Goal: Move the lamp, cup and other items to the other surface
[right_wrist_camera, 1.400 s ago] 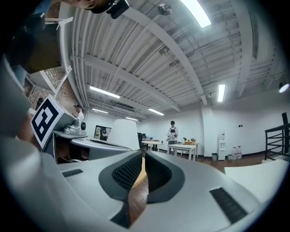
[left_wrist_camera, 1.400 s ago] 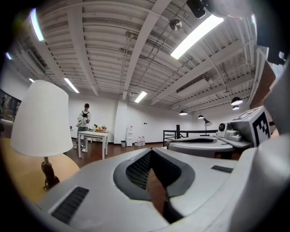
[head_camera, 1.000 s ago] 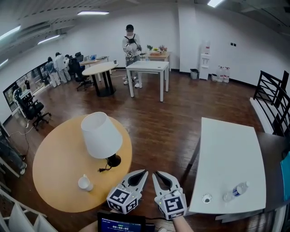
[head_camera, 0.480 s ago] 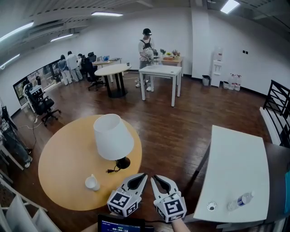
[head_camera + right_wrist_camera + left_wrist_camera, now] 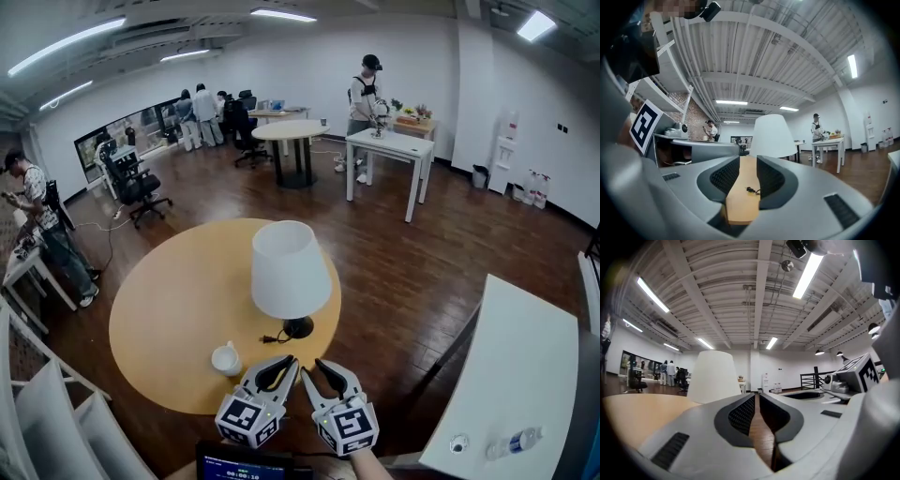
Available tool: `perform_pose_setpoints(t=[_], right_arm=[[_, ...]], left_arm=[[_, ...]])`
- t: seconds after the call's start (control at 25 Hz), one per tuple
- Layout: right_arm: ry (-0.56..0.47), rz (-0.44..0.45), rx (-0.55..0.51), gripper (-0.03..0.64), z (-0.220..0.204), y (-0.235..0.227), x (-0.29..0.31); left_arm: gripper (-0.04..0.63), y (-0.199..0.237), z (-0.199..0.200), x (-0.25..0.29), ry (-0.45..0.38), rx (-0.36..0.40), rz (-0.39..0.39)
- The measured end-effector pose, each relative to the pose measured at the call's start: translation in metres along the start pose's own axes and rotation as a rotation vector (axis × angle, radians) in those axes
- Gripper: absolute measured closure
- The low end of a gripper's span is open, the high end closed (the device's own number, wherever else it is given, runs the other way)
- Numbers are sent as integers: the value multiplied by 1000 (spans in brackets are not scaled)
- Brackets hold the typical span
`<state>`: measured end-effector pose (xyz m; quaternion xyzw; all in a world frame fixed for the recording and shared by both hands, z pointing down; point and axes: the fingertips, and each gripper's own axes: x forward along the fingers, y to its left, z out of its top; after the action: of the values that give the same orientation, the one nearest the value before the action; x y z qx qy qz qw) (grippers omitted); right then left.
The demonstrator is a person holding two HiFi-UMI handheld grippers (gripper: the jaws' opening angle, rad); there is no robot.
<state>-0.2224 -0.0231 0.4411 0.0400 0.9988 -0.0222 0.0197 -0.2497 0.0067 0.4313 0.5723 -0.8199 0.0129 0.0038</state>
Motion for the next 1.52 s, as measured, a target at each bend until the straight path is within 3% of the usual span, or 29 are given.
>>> perform_pose_setpoints(t=[0.36,0.52,0.68,0.76,0.88,1.12,1.52], right_arm=[[107,242,-3,451,-50,91,70],[183,325,-19,410,-84,125,98],[244,325,7,325,-113,144,126],[262,287,26,259,-126,145,140],[289,240,52,224,-144,148,158],[300,127,70,222,-172,149,183],[260,50,85,221,-183,153,204]], left_arm=[[552,108,-20,-95,28,-37,316],[552,146,-27,-130,46,-34,408],[552,173,-37,-157,67,-46,459],[552,184,-41,-165,74,-48,467],[552,202,-47,-173,87,-52,460],[552,228,-67,-171,115,-69,399],[552,260,-115,-129,224,-116,341]])
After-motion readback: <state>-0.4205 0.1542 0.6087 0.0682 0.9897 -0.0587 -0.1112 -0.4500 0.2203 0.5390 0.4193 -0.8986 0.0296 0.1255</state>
